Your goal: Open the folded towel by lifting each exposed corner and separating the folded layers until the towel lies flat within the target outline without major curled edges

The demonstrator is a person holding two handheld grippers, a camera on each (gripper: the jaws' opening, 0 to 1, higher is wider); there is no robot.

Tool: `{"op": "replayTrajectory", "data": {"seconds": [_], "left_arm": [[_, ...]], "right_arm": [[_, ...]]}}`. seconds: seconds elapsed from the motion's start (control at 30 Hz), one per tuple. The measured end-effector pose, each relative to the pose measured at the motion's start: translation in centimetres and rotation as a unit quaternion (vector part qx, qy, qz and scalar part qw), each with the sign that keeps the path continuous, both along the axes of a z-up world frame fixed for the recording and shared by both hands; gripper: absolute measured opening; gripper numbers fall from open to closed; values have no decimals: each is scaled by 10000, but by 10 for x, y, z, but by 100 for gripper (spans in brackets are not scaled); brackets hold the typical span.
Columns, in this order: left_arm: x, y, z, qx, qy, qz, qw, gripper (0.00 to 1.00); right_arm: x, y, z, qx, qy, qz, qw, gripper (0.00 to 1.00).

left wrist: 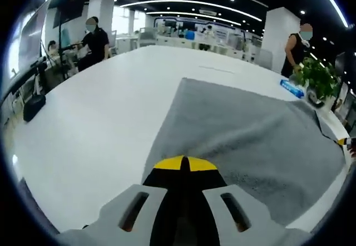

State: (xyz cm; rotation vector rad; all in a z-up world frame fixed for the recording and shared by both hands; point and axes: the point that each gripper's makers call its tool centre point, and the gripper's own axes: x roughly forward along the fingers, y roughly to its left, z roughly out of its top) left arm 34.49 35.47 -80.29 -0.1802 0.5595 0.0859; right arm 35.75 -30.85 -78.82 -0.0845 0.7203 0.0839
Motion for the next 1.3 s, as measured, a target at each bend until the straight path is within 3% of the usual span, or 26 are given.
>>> {"op": "replayTrajectory", "data": {"seconds": [0.13,0.4,0.8,1.1,1.13,1.2,1.3], "left_arm": [[1,-1,-1,376,64,-80,9992,0],[-2,-8,6,819,132,-236,9963,0],[-2,-7,9,672,-3,-216,9975,0],[-1,-5,9,721,-121,-231,9971,0],[0,-5,9,706,-127,-234,9972,0],[0,-4,8,660,-149,-228,9974,0],[0,-4,8,609,-158,-211,9978,0]], "right_arm": [[16,18,17,-126,-286,282,9991,13],[39,81,27,30,-352,1053,9938,16],[56,162,14,392,-92,1783,9831,20],[54,179,-15,96,378,2113,9766,20],[53,179,-18,13,438,2157,9755,19],[57,172,-20,-494,343,2320,9709,14],[58,175,-18,-342,440,2278,9721,12]]}}
